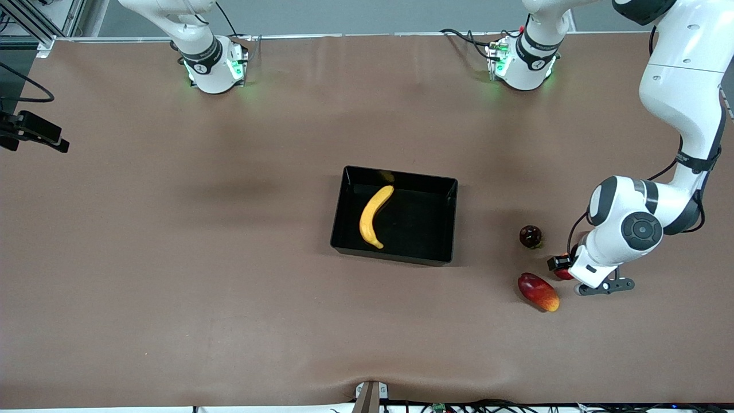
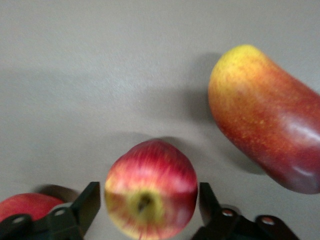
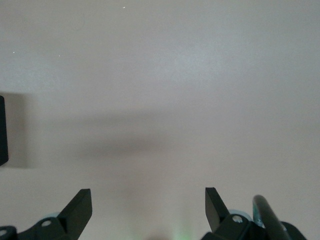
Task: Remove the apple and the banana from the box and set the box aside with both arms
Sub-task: 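Place the apple beside the mango and open the left gripper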
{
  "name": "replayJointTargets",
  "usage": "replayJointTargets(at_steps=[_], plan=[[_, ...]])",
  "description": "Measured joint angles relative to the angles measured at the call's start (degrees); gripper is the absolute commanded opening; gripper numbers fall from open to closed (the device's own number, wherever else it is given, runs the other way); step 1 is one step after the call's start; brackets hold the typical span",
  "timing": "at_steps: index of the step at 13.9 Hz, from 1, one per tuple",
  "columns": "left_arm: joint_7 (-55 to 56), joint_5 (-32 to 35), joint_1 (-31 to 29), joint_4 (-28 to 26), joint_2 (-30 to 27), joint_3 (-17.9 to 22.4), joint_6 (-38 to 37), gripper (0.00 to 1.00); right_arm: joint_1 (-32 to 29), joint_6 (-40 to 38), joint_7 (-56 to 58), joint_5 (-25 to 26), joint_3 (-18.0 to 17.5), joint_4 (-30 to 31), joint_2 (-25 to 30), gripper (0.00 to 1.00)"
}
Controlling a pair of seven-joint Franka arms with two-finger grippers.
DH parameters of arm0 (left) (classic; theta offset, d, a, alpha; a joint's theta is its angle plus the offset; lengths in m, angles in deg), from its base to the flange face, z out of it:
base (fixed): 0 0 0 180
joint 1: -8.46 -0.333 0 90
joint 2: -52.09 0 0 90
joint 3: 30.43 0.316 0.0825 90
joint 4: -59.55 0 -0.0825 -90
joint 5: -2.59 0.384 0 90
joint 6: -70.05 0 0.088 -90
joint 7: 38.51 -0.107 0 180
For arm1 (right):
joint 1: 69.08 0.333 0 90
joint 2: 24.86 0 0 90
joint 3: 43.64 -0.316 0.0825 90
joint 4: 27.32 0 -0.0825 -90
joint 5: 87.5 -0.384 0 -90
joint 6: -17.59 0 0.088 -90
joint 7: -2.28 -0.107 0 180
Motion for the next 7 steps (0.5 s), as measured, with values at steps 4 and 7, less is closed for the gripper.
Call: replayJointTargets(at_steps=[4, 7], plan=[[-0.1, 0.0, 0.2, 1.3, -7.0, -5.0, -8.8, 1.0, 0.0, 0.0, 0.0, 0.0, 0.0, 0.0, 0.0, 1.0], [3.0, 0.0, 0.6, 1.5, -12.3, -11.8, -14.9, 1.0, 0.0, 0.0, 0.0, 0.0, 0.0, 0.0, 0.0, 1.0]])
